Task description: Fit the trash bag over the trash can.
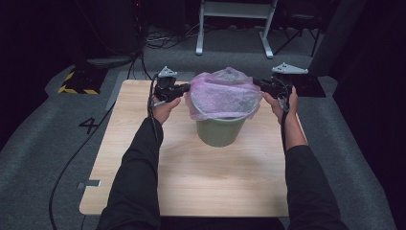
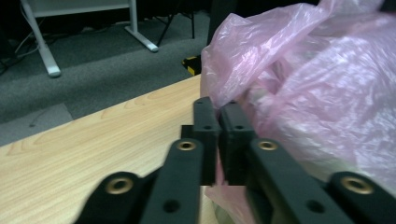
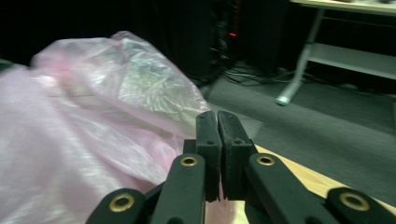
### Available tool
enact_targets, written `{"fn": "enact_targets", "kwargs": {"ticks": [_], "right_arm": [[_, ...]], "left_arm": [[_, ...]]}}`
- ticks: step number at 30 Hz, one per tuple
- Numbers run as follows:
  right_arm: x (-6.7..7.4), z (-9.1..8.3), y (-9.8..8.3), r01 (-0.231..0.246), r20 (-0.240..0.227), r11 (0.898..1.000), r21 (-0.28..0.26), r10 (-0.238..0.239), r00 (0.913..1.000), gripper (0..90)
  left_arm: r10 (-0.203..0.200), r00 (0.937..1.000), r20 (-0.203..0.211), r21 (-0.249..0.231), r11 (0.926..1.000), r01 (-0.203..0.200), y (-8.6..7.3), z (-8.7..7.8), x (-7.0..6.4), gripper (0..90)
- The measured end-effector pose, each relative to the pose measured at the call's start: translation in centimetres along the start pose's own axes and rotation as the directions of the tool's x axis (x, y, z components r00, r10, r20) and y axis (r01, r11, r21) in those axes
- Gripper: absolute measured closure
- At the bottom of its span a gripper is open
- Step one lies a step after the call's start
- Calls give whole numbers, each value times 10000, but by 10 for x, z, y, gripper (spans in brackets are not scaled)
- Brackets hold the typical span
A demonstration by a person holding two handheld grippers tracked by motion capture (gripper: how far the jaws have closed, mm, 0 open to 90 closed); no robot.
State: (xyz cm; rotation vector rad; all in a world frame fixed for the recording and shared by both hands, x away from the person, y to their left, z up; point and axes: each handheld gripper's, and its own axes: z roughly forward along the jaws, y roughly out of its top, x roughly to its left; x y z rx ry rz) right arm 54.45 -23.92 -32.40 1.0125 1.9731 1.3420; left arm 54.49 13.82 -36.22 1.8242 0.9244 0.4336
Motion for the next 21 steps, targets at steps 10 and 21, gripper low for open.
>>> {"fn": "enact_targets", "kwargs": {"ticks": [10,21], "right_arm": [[-12,12,-11,-585,825,9961,668,529,9952,900],[-13,29,-36,-1647,-152,9811,1015,1671,9858,900]], "left_arm": [[86,9999,69,529,9986,-90,-1,12,-5,899],[-334,9993,159,493,9983,326,-7,19,-3,899]]}}
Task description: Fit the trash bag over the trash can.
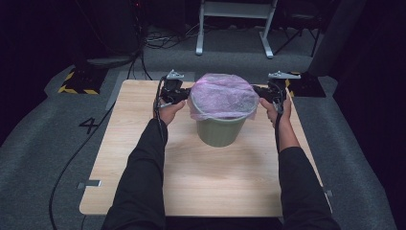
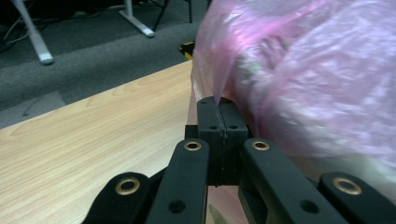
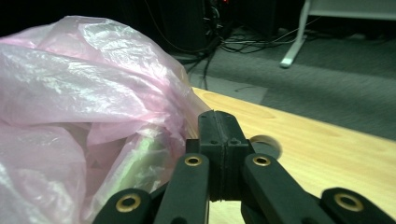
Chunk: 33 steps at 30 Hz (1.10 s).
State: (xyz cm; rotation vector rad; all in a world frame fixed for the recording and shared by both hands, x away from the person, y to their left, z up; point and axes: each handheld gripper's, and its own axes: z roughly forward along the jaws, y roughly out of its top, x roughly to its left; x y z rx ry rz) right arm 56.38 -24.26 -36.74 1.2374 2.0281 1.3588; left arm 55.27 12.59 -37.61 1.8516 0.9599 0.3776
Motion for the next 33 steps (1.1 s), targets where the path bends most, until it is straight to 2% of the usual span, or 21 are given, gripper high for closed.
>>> {"fn": "enact_targets", "kwargs": {"ticks": [1,4,6,9,12,19,23,25,26,30,31,33], "right_arm": [[1,0,0,30,92,10000,-13,-30,10000,900],[4,-1,3,475,802,9987,-199,-458,9957,899],[4,-4,5,553,1154,9969,-562,-485,9921,876],[0,-6,6,407,1289,9952,-888,-290,9912,872],[-3,-4,8,372,1278,9946,-974,-245,9915,885],[-2,0,9,504,770,9944,-929,-433,9961,900],[-7,-15,13,309,457,9892,-1430,-246,9987,807],[-7,-21,16,317,160,9871,-1570,-295,9994,764],[-5,-24,17,405,-39,9870,-1554,-416,9991,718],[0,-34,17,645,-213,9864,-1513,-685,9974,575],[0,-37,16,671,-231,9862,-1516,-714,9972,521],[-2,-43,15,835,-131,9872,-1356,-861,9962,447]], "left_arm": [[-4,10000,-62,3,10000,4,0,0,0,899],[79,9985,-548,-142,9999,-87,2,-1,-1,898],[-43,9976,-687,-251,9997,26,3,-2,1,898],[35,9957,-923,-227,9997,-57,3,-2,2,898],[47,9940,-1095,-76,10000,-56,3,1,3,898],[176,9952,-959,267,9995,-151,2,10,2,897],[109,9962,-868,692,9976,-48,-1,15,3,895],[-56,9952,-974,1110,9937,165,-4,19,4,884],[-148,9949,-1000,1167,9928,265,-5,19,4,841],[-630,9907,-1203,817,9940,731,-8,6,9,463],[-575,9897,-1310,617,9959,660,-9,-2,10,388],[-316,9892,-1433,234,9991,354,-10,-17,12,322]]}}
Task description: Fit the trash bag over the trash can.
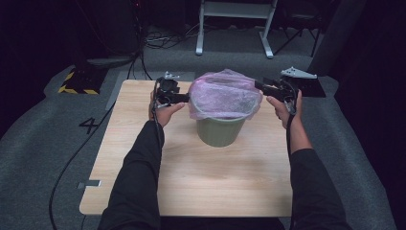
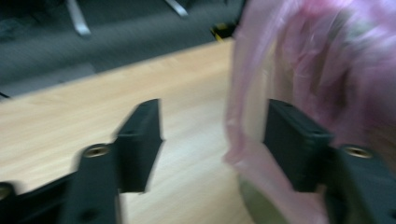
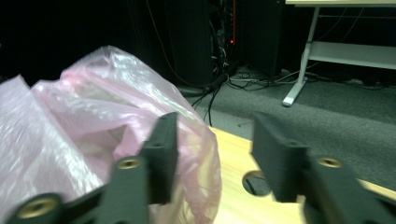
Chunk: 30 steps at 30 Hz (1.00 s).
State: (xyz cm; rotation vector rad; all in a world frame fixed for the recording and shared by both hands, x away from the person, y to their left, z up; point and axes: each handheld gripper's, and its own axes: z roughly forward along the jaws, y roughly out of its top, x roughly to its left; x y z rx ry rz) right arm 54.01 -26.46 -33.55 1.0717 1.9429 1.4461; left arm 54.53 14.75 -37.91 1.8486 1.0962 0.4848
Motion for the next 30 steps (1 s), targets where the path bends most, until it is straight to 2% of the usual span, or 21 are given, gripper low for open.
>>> {"fn": "enact_targets", "kwargs": {"ticks": [2,3,4,5,7,8,11,13,15,17,19,21,22,24,27,28,29,30], "right_arm": [[-3,-7,-1,123,127,9999,43,-124,9998,407],[-5,-12,-2,129,113,9999,-17,-128,9999,393],[-6,-16,-2,203,158,9998,-23,-202,9997,375],[-8,-20,-2,297,301,9996,-6,-296,9991,349],[-11,-30,-2,218,174,9996,-191,-215,9996,334],[-13,-34,-2,194,65,9994,-277,-192,9998,333],[-9,-46,-3,473,-473,9982,-367,-490,9977,320],[-2,-53,-5,847,-776,9959,-330,-870,9932,305],[6,-60,-10,1041,-1148,9937,-411,-1082,9875,305],[14,-66,-16,1421,-1458,9888,-455,-1472,9783,300],[22,-71,-22,1762,-1637,9834,-435,-1810,9698,288],[31,-76,-28,2046,-1965,9777,-466,-2097,9578,276],[36,-77,-30,2316,-2127,9716,-488,-2366,9480,269],[45,-77,-35,2688,-2374,9624,-379,-2700,9331,255],[57,-72,-42,3199,-2649,9474,-68,-3102,9130,251],[60,-70,-45,3348,-2680,9423,-7,-3227,9078,265],[63,-67,-48,3464,-2608,9380,102,-3319,9065,293],[66,-63,-50,3564,-2613,9342,180,-3397,9035,316]], "left_arm": [[464,9988,-149,-77,9989,-465,-1,-14,2,249],[556,9985,6,-259,9981,-555,-1,-22,3,221],[662,9977,167,-530,9965,-653,-3,-30,2,229],[964,9949,313,-806,9923,-936,-5,-38,0,226],[1440,9870,720,-989,9857,-1366,-9,-50,-6,199],[1609,9820,994,-1150,9821,-1493,-12,-56,-11,195],[2400,9588,1519,-1306,9664,-2213,-22,-68,-30,171],[2894,9418,1709,-1402,9533,-2675,-31,-72,-44,169],[3172,9300,1858,-1405,9453,-2944,-39,-73,-55,166],[3398,9188,2011,-1303,9389,-3187,-43,-72,-64,160],[3484,9134,2104,-1295,9361,-3272,-45,-71,-71,161],[3662,9083,2025,-1175,9298,-3487,-47,-68,-77,163],[3700,9073,1997,-1134,9285,-3536,-47,-66,-79,177],[3799,9038,1968,-1061,9247,-3656,-47,-64,-81,274],[3913,9020,1827,-947,9201,-3800,-48,-59,-82,435],[3926,9018,1804,-886,9196,-3827,-48,-57,-82,479],[3942,9010,1814,-845,9190,-3850,-49,-55,-82,534],[4019,8969,1845,-827,9157,-3933,-49,-54,-82,583]]}}
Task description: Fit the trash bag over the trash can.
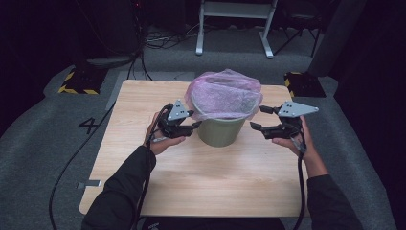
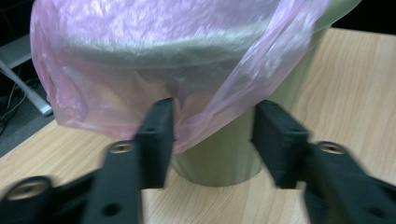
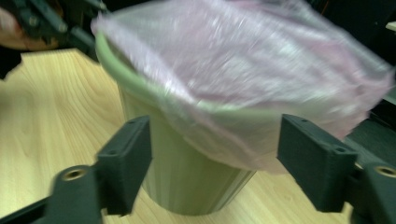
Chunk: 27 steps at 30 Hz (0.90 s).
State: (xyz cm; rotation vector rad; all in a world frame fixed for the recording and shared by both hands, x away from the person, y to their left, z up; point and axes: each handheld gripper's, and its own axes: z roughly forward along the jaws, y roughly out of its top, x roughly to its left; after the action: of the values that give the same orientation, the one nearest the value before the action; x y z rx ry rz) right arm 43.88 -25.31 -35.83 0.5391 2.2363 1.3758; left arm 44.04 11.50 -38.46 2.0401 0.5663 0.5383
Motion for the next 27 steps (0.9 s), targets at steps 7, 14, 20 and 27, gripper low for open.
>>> {"fn": "enact_targets", "kwargs": {"ticks": [7,14,20,27], "right_arm": [[9,12,-11,152,447,9998,-153,-145,9989,717],[16,15,-18,400,303,9992,-86,-397,9988,900],[14,21,-28,183,101,9992,352,-187,9998,900],[12,23,-40,-77,-141,9971,761,88,9999,900]], "left_arm": [[140,9999,-99,144,9998,-138,-5,9,1,877],[145,9999,55,363,9992,-146,-15,12,2,899],[212,9998,29,1028,9945,-214,-30,22,0,899],[135,9999,-90,1509,9885,-120,-43,31,4,898]]}}
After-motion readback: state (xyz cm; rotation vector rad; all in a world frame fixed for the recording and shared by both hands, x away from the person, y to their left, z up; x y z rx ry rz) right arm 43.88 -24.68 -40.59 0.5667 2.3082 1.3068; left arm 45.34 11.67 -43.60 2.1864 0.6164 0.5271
